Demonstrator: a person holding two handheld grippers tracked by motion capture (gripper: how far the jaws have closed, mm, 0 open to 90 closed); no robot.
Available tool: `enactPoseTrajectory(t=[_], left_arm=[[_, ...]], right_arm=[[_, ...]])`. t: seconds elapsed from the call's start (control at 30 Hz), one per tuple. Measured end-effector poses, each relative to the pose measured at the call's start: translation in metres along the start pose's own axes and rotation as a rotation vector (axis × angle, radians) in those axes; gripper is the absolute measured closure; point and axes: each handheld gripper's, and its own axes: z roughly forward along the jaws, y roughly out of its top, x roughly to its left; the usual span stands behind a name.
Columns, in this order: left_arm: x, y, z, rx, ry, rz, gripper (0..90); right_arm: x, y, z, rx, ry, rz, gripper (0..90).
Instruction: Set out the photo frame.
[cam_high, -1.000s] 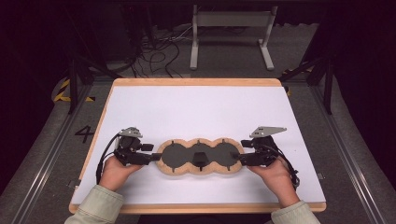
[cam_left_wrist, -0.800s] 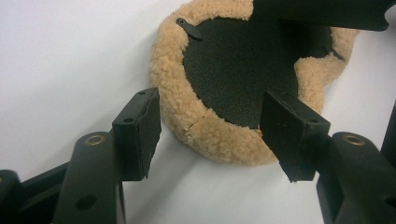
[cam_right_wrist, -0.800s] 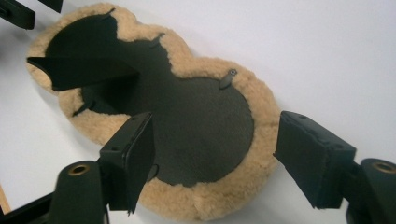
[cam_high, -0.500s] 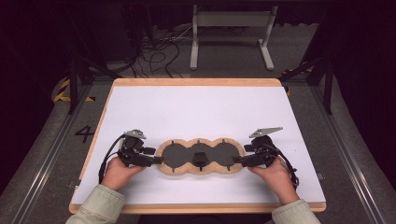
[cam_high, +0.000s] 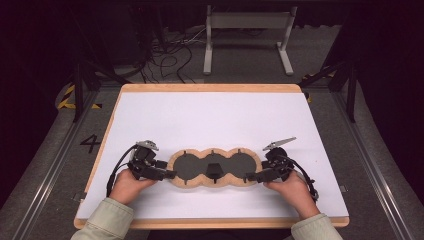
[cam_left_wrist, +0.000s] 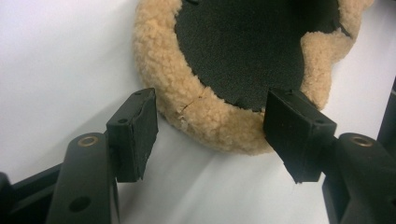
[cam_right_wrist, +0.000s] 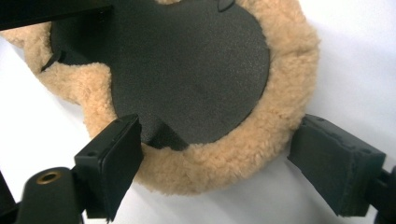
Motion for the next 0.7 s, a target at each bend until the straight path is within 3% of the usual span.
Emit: enactPoseTrajectory(t=[0.17,0.37,0.57,0.7], left_arm=[[0.0013,-0.0004,0.0009,0.004,-0.01,-0.016,35.8],[0.0065,-0.0022,0.0028,0.006,-0.076,-0.067,37.6],[0.0088,-0.0027,0.0029,0.01,-0.106,-0.079,39.6],[0.0081,-0.0025,0.0034,0.019,-0.123,-0.073,34.9]], right_arm=[[0.0004,-0.0003,0.0005,0.013,0.011,0.008,16.7],[0.002,-0.0003,0.0013,0.016,0.007,0.011,16.3],[0.0019,0.0004,-0.0002,0.031,0.011,0.022,18.9],[0.0021,0.0007,-0.0012,0.047,0.013,0.018,19.1]])
